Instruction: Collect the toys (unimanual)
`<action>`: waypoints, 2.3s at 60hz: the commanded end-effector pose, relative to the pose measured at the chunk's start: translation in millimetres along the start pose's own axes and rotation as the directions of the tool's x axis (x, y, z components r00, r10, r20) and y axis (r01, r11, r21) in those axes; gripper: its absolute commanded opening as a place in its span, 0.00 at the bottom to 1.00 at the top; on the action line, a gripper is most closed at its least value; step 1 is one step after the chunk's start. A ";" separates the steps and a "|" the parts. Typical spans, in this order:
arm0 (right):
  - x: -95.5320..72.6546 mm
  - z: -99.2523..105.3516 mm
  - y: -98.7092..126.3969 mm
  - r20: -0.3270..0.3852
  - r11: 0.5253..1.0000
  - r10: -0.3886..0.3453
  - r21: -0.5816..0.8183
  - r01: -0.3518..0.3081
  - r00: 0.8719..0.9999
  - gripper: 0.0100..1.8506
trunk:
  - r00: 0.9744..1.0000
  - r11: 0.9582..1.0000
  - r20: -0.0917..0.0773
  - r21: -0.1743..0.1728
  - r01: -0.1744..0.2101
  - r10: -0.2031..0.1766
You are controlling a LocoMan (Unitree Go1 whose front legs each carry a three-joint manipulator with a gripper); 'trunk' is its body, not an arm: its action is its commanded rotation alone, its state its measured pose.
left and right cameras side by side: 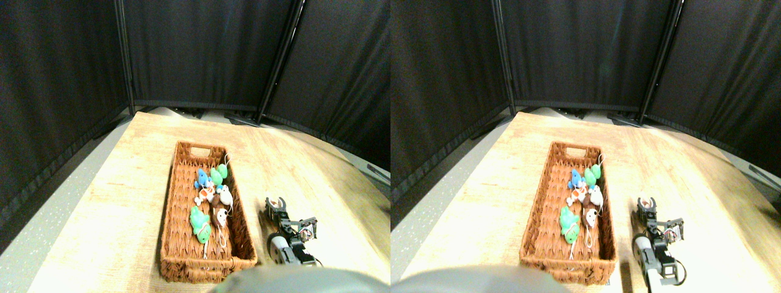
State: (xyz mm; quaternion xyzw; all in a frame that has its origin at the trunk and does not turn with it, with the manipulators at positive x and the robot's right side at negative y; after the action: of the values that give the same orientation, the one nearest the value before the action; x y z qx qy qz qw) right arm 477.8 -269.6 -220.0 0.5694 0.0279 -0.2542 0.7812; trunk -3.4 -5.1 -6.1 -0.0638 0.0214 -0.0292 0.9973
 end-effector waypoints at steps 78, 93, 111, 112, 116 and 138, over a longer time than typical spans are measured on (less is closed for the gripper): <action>-58.0 -87.4 130.5 -0.522 0.934 0.277 -0.052 -0.354 0.807 0.03 | 0.983 0.969 0.080 -0.198 -0.148 0.167; -66.7 -110.1 135.2 -0.553 0.947 0.237 -0.054 -0.318 0.799 0.03 | 0.977 0.958 0.084 -0.232 -0.171 0.195; -71.0 -129.9 137.0 -0.588 0.933 0.235 -0.086 -0.348 0.774 0.03 | 0.974 0.950 0.081 -0.251 -0.184 0.210; -71.4 -131.3 136.9 -0.591 0.934 0.235 -0.081 -0.347 0.772 0.03 | 0.974 0.950 0.081 -0.251 -0.184 0.210; -72.6 -133.6 136.4 -0.589 0.935 0.226 -0.092 -0.342 0.776 0.03 | 0.974 0.950 0.078 -0.252 -0.185 0.211; -65.7 -129.5 131.1 -0.676 0.961 0.131 -0.095 -0.261 0.726 0.55 | 0.974 0.950 0.075 -0.245 -0.192 0.216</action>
State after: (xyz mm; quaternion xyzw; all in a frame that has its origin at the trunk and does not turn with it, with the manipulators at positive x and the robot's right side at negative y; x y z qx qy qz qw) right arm 504.9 -97.6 -132.4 0.5581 0.2776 0.0378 0.7811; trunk -2.0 -0.3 -0.2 -0.1816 -0.0269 0.0703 0.9805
